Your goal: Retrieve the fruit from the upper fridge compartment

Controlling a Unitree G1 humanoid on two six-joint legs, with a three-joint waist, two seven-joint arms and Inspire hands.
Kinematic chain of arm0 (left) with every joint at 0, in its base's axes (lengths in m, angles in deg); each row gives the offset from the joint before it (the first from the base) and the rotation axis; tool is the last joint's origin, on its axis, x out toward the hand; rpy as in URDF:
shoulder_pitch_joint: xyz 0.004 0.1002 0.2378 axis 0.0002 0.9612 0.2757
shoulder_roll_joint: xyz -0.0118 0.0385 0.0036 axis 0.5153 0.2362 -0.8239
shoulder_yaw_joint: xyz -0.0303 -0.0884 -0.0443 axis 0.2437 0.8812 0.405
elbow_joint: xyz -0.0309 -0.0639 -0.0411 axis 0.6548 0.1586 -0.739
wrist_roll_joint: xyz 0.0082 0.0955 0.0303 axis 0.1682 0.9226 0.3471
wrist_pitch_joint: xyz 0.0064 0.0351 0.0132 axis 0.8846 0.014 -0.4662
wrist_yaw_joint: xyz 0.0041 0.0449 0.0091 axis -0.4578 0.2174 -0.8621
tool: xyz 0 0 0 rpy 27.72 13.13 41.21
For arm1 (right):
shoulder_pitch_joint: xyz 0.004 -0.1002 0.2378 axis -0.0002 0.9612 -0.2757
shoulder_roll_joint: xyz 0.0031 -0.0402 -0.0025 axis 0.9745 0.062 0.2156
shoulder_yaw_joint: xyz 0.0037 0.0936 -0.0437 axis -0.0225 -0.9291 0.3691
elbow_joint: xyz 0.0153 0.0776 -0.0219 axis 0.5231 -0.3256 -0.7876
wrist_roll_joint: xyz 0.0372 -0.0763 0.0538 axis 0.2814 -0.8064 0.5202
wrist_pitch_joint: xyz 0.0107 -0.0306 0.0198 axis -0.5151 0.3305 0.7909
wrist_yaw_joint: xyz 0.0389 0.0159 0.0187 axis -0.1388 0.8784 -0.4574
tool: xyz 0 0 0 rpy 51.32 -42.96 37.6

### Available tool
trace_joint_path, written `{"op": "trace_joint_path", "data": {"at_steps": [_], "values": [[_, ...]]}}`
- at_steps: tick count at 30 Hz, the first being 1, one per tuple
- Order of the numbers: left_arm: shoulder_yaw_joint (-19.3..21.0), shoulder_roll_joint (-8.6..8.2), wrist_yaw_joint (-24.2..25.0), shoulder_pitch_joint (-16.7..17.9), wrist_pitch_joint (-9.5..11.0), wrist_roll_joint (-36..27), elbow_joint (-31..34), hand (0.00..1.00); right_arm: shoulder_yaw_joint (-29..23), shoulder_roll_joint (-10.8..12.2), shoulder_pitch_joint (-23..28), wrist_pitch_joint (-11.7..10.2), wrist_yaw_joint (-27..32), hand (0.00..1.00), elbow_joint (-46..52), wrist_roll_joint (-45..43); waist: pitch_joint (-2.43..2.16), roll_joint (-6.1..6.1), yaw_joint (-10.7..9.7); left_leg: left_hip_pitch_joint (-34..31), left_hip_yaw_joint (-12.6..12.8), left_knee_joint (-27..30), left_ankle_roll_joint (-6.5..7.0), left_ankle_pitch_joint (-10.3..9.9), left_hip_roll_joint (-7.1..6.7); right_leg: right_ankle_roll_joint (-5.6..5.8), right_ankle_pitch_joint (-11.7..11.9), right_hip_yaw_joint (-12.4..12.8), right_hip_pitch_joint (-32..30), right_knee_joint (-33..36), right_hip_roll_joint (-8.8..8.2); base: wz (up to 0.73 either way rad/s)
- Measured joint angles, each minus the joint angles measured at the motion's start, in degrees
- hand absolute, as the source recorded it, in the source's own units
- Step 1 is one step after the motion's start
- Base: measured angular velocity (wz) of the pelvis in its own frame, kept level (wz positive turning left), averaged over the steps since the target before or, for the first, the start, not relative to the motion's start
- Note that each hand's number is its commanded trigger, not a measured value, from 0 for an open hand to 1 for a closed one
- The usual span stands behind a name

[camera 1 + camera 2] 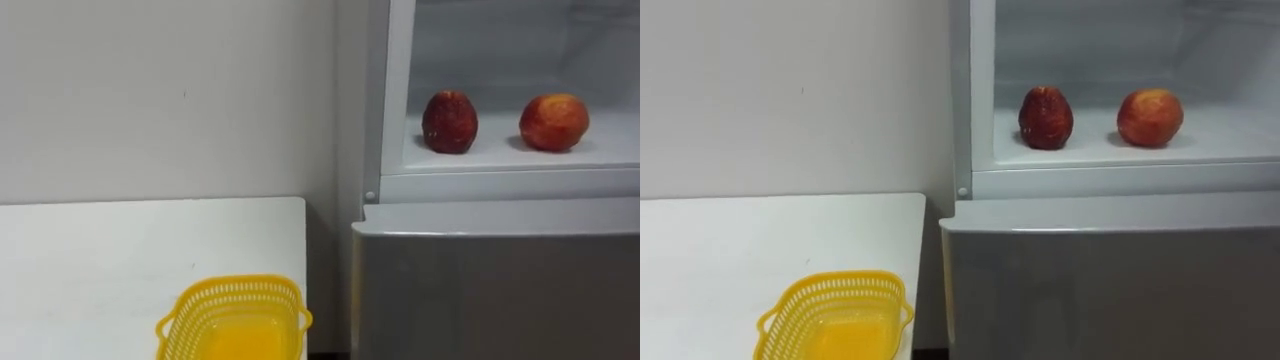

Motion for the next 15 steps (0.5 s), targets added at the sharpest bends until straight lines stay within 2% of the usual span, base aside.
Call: {"op": "trace_joint_path", "data": {"at_steps": [4,7,11,13,15], "values": [[-1.76,0.07,0.12,0.04,0.29,2.00,-0.18,0.00,-0.33,-0.03,0.06,-1.68,2.09,0.00,2.48,4.76,0.04,0.19,0.03,-0.32,0.20,-0.10,0.00,0.00,0.02,0.00,0.00,0.03,-0.51,-0.05,0.03,-0.02],[-2.07,0.02,-0.26,-0.09,0.44,7.57,0.17,0.00,-0.66,0.43,0.67,-2.86,4.33,0.00,6.78,5.84,-0.05,0.31,-0.13,-0.92,0.27,-0.04,0.00,0.00,0.10,-0.03,0.02,0.27,-1.05,0.11,0.10,-0.01],[-3.64,0.21,-0.98,-0.60,1.93,13.89,0.28,0.00,-0.95,0.76,0.78,-5.35,7.92,0.00,16.82,5.28,-0.05,0.63,-1.26,-1.09,1.19,-0.04,-0.01,0.01,0.11,-0.01,0.01,1.04,-1.64,0.81,0.02,-0.08],[-5.00,0.52,-1.02,-1.10,2.32,14.72,0.36,0.00,-0.81,1.03,1.59,-5.69,9.10,0.00,22.89,4.92,0.09,0.79,-1.39,-1.10,1.67,-0.07,-0.01,0.01,0.11,-0.01,0.01,1.53,-2.21,0.80,0.04,-0.13],[-6.55,0.37,-1.18,-1.50,3.31,14.87,1.25,0.00,-0.44,1.59,3.70,-5.83,10.48,0.00,33.80,4.11,-0.02,0.84,-1.55,-1.85,2.71,-0.12,0.00,0.01,0.15,0.02,-0.01,2.21,-3.30,0.83,0.07,-0.13]]}}
